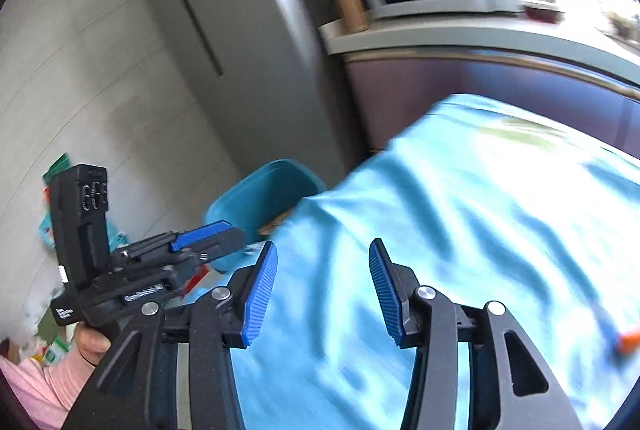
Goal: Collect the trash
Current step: 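Move both grippers back over the table toward the last peel and packet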
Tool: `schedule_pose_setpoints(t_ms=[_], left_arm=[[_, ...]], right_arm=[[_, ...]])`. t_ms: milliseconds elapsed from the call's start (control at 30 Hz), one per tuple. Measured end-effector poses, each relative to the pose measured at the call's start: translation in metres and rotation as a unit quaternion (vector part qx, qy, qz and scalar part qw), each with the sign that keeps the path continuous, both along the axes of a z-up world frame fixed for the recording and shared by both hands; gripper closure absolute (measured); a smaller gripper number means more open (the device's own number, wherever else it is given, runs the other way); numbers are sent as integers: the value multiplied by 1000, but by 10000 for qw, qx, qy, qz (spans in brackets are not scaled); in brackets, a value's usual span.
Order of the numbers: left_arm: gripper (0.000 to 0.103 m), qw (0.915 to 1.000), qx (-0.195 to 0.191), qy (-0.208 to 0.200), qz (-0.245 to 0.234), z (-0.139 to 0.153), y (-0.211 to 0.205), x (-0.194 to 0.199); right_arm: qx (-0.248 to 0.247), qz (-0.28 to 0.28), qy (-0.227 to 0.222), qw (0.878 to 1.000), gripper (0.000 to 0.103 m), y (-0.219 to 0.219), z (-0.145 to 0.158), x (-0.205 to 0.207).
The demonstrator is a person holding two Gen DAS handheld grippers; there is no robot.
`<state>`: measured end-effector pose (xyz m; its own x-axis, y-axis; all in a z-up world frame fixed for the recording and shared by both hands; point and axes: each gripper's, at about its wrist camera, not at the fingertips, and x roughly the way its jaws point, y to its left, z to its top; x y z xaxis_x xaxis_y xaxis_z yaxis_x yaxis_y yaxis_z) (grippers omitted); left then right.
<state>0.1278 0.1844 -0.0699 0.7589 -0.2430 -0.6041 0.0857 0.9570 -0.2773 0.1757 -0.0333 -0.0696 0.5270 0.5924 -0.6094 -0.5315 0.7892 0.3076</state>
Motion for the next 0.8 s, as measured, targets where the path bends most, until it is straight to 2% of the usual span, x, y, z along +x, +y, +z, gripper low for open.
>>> schedule_pose_setpoints(t_ms=[167,367,600,800], left_arm=[[62,9968,102,-69,-788,7,-66,4],[61,9872,225,-95,-1578,12,-142,9],[61,9753,419,-23,-2169,10,-212,25],[61,9651,609,46,-2547,5,-257,44]], right_arm=[[-42,-764,-85,9970,57,-68,3,-22],[-46,-1659,-89,9861,57,-143,1,-43],[-107,-2509,-159,9678,55,-212,-4,-60],[-30,-2995,-98,9540,53,-255,-12,-74]])
